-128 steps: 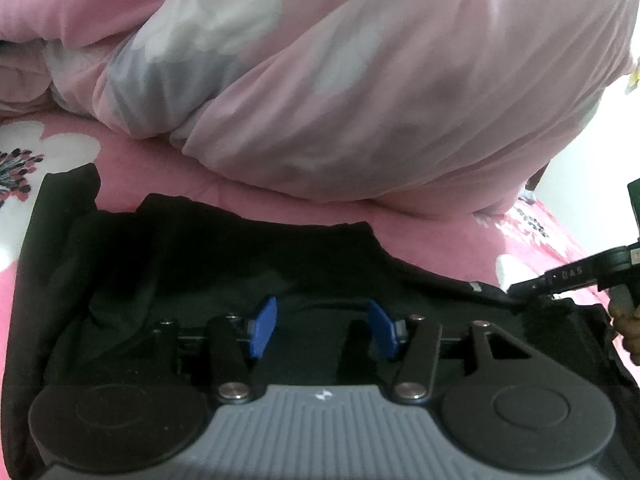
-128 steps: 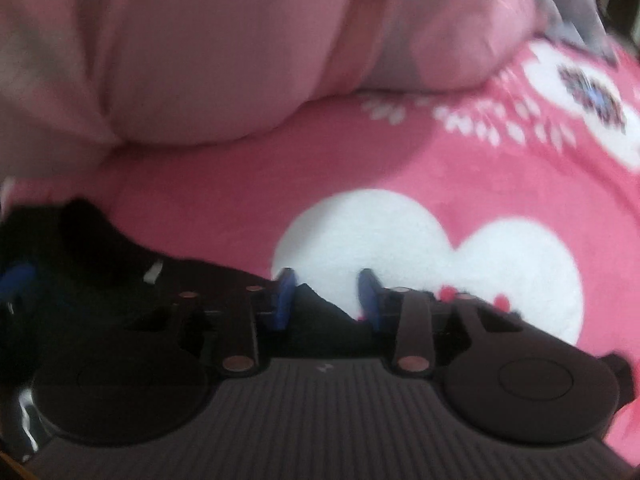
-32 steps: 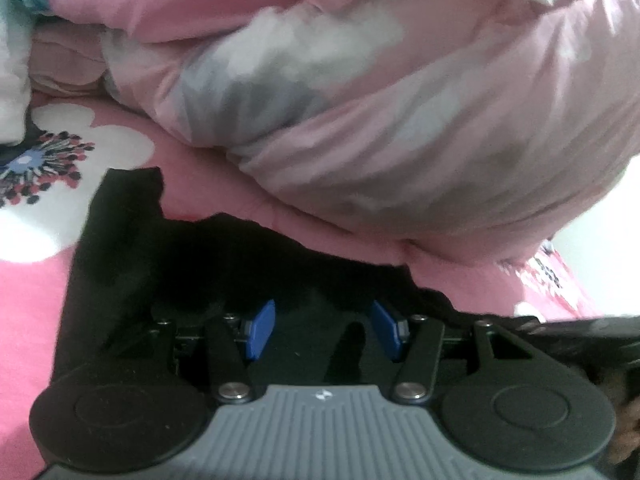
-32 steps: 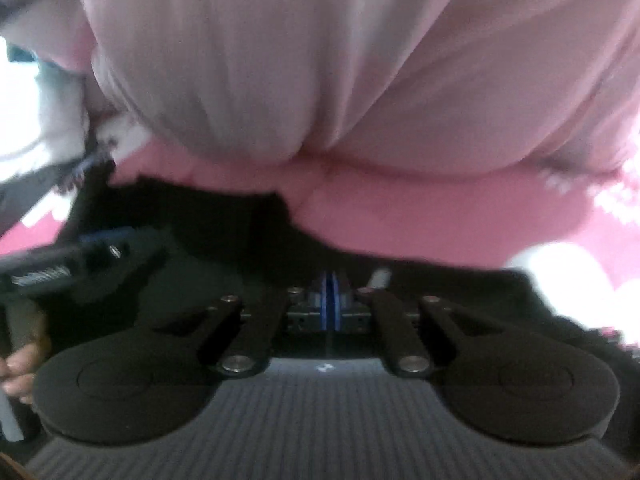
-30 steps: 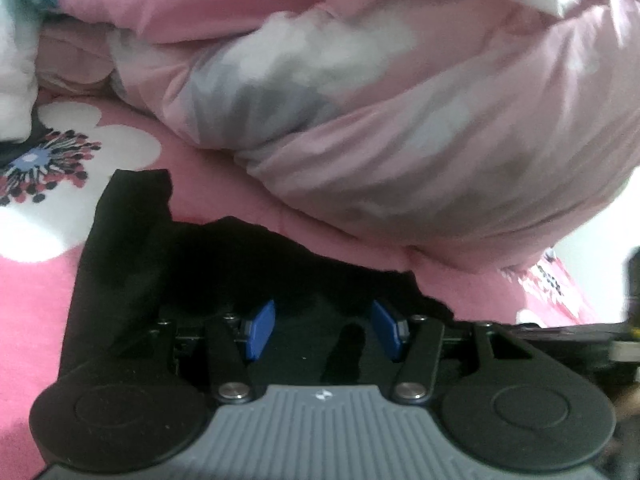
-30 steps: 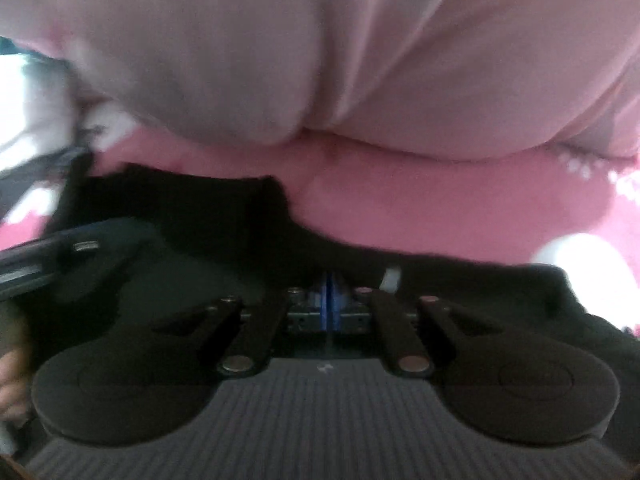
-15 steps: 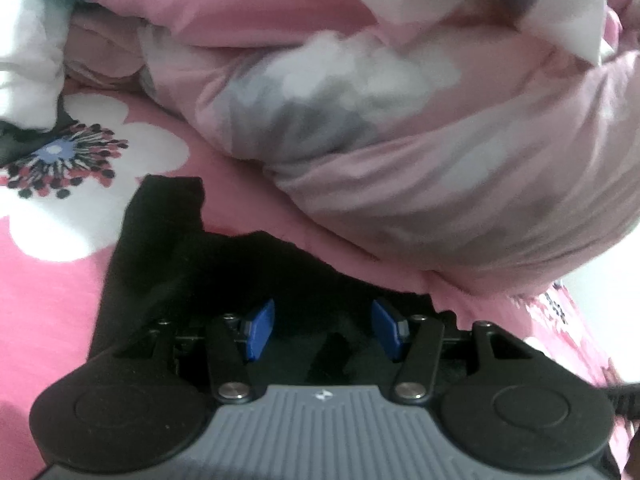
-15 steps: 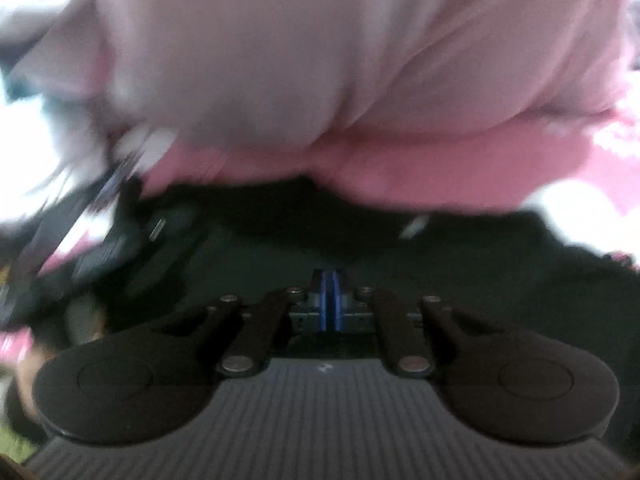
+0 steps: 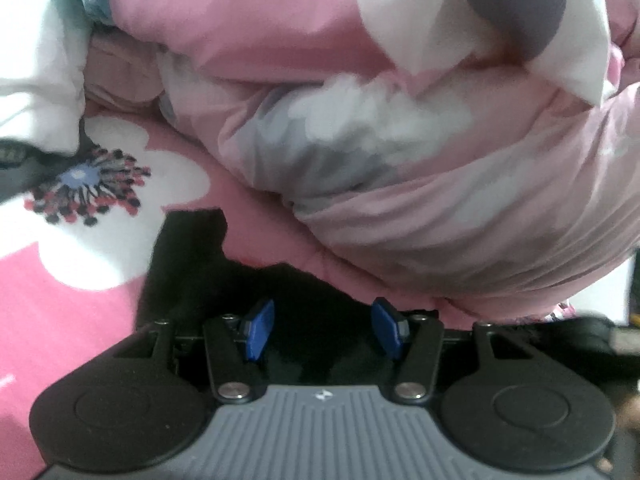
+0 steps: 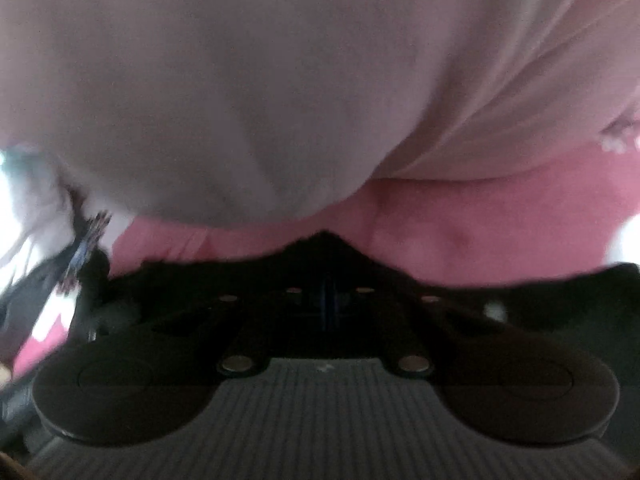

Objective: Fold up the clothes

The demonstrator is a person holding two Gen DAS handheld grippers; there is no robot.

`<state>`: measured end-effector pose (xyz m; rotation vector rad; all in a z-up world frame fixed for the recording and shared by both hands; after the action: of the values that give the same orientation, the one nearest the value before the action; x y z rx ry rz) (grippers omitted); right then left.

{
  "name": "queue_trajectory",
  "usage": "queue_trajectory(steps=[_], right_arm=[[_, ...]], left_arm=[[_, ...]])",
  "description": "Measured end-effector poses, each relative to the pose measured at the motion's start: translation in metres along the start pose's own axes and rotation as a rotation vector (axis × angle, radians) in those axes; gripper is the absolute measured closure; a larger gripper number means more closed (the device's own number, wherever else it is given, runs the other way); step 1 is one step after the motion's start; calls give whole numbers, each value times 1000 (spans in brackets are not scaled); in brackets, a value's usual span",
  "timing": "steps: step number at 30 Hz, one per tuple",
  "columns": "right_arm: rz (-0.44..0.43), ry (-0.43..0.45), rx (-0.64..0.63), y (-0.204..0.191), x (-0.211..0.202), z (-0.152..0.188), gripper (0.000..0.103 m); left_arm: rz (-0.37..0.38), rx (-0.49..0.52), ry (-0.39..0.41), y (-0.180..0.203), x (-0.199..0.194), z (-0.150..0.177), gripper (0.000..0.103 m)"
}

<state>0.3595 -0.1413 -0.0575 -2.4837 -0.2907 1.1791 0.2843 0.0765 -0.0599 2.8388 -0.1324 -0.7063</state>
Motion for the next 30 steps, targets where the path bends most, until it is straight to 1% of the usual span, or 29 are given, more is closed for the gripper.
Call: queue_trajectory(steps=[2, 6, 7, 9, 13, 15, 17, 19, 23, 27, 28, 29, 30], right_arm=[[16, 4, -52, -6, -24, 10, 99], [3, -15, -162, -24, -61, 25, 98], [-7, -19, -191, -31, -65, 28, 97], [-40, -27, -235, -45, -68, 33, 94], [-124, -36, -278, -82, -59, 42, 83], [-162, -49, -295, -100, -53, 45, 80], [-176, -71, -319, -121, -35, 49, 79], [-182, -94, -338, -138, -21, 53, 78], [-163, -124, -352, -161, 9, 52, 78], [-134, -157, -339, -171, 35, 53, 77], [-129, -168, -328, -172, 42, 54, 78], [-132, -178, -314, -173, 47, 55, 81], [-151, -187, -294, -174, 47, 56, 92]], left_arm=[[-19, 5, 3, -4, -10, -8, 47], [-121, 29, 18, -24, -37, -28, 45], [-134, 44, 3, -30, -43, -31, 44], [-135, 89, -38, -40, -55, -33, 44], [-147, 215, -102, -54, -74, -17, 42], [-119, 233, -127, -61, -76, -6, 42], [-80, 213, -151, -68, -71, 5, 42], [-60, 203, -149, -71, -66, 11, 43], [-18, 181, -145, -76, -60, 20, 46], [23, 193, -132, -72, -63, 21, 47], [28, 200, -131, -71, -64, 22, 48], [31, 209, -128, -70, -66, 22, 49], [34, 217, -125, -68, -67, 23, 51]])
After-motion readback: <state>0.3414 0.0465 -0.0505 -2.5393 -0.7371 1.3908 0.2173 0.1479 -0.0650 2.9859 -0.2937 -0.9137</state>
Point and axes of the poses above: each gripper's, at about its wrist camera, not at the fingertips, and x roughly the way its jaws point, y to its right, z to its underside, the point moved 5 cm from there along x, roughly the way its jaws point, and after that the axes turned 15 degrees about x, right-handed, at the moved point
